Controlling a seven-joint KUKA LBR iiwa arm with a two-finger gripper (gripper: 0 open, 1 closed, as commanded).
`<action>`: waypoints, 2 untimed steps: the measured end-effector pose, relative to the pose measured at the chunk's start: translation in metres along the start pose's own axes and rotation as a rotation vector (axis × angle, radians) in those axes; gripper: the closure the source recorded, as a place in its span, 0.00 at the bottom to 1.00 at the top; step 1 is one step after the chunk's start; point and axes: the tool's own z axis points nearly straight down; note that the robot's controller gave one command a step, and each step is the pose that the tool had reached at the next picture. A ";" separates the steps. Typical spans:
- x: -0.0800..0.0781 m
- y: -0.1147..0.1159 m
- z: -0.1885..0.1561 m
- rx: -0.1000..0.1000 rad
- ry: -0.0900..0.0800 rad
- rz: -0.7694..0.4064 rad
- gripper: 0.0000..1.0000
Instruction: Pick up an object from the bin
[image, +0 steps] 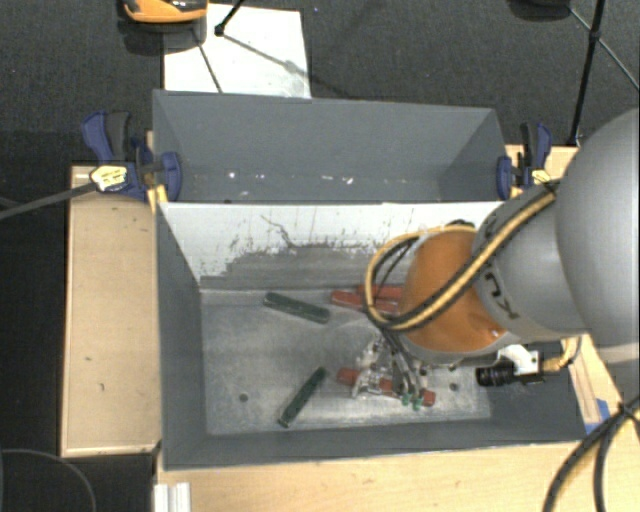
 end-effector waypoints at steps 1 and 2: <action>0.001 0.000 -0.003 0.001 0.003 -0.001 1.00; 0.005 -0.002 -0.020 0.007 0.018 -0.002 1.00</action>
Offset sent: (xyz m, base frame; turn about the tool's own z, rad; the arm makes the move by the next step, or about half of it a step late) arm 0.0000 -0.0002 0.0012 0.0000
